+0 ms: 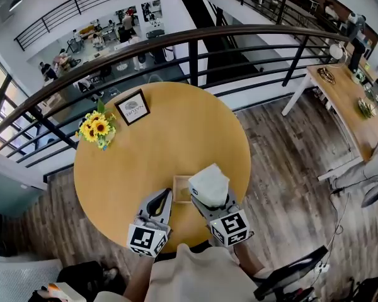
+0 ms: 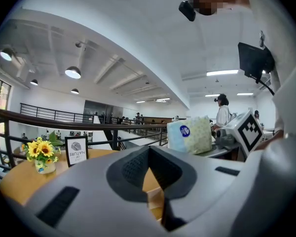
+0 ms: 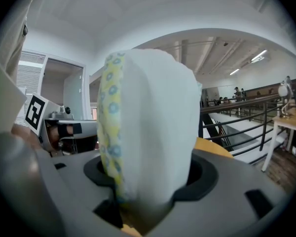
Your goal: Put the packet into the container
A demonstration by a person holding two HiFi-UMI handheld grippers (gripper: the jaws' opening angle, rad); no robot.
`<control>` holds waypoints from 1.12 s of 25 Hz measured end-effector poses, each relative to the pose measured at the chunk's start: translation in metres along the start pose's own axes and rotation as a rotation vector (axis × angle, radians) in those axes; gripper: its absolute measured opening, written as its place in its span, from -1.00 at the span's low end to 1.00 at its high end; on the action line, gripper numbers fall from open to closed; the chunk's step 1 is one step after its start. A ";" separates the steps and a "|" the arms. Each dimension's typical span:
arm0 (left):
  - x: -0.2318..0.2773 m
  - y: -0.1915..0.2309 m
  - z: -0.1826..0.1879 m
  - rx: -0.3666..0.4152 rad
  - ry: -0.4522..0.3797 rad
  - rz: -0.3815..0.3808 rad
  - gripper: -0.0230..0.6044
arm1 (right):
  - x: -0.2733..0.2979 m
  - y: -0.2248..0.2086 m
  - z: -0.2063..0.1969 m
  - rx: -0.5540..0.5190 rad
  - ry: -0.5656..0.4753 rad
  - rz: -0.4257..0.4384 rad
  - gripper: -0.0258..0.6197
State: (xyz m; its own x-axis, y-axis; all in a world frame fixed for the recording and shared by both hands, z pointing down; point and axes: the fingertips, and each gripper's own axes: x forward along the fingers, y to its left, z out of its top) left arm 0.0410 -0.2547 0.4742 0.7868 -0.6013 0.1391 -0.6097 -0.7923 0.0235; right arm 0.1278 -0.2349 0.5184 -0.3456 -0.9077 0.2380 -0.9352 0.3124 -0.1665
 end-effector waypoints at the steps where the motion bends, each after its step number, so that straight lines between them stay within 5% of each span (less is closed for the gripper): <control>1: 0.000 0.003 -0.004 -0.006 0.013 0.009 -0.91 | 0.002 -0.001 -0.003 0.010 0.009 0.003 0.02; 10: 0.012 0.039 -0.012 -0.026 0.033 0.043 -0.91 | 0.025 -0.009 -0.008 0.036 0.058 -0.021 0.02; 16: 0.018 0.046 -0.016 -0.043 0.038 0.038 -0.91 | 0.033 -0.018 -0.012 -0.055 0.113 -0.028 0.02; 28: -0.002 0.066 -0.018 -0.081 0.041 0.079 -0.91 | 0.048 -0.013 -0.064 -0.693 0.418 0.007 0.02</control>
State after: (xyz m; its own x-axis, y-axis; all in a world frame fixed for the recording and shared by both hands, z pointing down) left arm -0.0027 -0.3042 0.4936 0.7324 -0.6556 0.1840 -0.6768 -0.7306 0.0907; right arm 0.1186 -0.2647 0.5937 -0.2235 -0.7683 0.5998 -0.7204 0.5448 0.4292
